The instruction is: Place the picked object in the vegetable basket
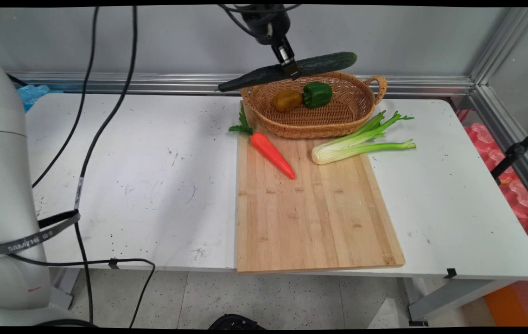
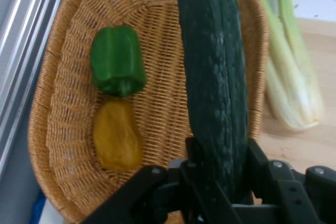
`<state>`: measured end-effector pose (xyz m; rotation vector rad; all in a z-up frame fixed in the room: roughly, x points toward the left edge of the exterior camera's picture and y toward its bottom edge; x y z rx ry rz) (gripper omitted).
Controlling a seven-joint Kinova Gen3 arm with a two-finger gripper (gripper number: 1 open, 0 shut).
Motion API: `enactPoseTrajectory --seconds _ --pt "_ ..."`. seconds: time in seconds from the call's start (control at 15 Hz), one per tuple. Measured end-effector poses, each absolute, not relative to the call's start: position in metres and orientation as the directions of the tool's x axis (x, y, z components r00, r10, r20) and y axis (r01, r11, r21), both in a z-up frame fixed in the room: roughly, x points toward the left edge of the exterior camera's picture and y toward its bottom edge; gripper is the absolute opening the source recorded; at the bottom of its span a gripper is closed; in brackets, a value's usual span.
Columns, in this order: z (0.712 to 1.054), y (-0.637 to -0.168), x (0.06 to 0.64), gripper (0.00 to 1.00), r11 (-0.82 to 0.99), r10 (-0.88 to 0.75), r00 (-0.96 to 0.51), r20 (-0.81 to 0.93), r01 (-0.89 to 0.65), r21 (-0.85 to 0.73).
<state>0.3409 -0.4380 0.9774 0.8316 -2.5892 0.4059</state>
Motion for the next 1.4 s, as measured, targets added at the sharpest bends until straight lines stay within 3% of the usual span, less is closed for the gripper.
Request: enactPoseTrajectory --seconds 1.4 --pt "0.862 -0.539 0.279 0.00 0.803 -0.527 -0.797 0.294 -0.580 -0.133"
